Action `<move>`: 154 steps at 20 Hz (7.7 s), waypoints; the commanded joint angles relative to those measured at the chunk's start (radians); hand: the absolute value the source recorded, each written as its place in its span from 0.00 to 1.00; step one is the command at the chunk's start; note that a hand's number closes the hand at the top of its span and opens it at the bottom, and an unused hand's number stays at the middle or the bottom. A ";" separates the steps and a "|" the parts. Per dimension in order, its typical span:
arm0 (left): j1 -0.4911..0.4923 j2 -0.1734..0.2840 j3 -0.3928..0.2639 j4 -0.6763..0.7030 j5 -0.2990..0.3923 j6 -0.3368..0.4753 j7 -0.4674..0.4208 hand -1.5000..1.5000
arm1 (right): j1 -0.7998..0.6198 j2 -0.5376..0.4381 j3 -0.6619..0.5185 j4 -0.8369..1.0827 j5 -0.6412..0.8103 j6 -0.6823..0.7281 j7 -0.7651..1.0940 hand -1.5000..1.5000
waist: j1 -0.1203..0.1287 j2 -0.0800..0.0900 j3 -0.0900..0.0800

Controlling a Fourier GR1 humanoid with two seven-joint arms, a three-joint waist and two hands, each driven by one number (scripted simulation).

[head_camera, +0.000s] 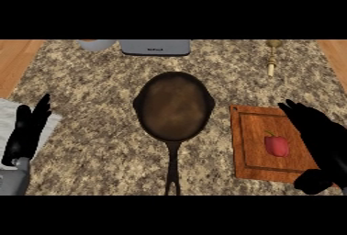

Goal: Pick the bell pepper from the cutting board and place it in the pan

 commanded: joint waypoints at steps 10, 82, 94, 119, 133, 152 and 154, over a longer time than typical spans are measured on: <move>-0.046 -0.034 0.045 0.015 -0.050 -0.005 0.035 0.50 | -0.039 0.292 0.105 0.177 0.298 0.109 0.115 0.00 | -0.020 -0.004 0.003; 0.017 -0.144 0.173 -0.031 -0.180 -0.112 0.015 0.50 | -0.424 0.529 -0.449 0.724 0.195 0.017 -1.143 1.00 | -0.016 -0.004 0.002; 0.016 -0.156 0.163 -0.072 -0.184 -0.123 0.039 0.50 | -0.630 0.848 -0.416 1.019 0.230 -0.090 -0.950 1.00 | 0.000 -0.001 0.003; -0.147 -0.185 0.100 0.001 -0.209 -0.159 0.043 0.50 | -0.770 0.882 -0.165 1.631 -0.228 -0.318 -1.122 0.00 | 0.148 0.036 0.006; -0.120 -0.198 0.113 0.036 -0.224 -0.125 -0.006 0.50 | -0.811 0.882 -0.199 1.572 -0.560 -0.407 -1.204 0.00 | 0.111 0.025 0.005; -0.022 -0.154 0.181 -0.018 -0.185 -0.145 -0.013 0.50 | -0.843 0.506 -0.399 1.805 -0.641 -0.038 -1.386 0.00 | 0.036 0.021 0.005; -0.050 -0.160 0.174 0.001 -0.199 -0.130 -0.010 0.50 | -0.903 0.416 -0.403 1.803 -0.643 0.073 -1.326 0.00 | 0.025 0.018 0.005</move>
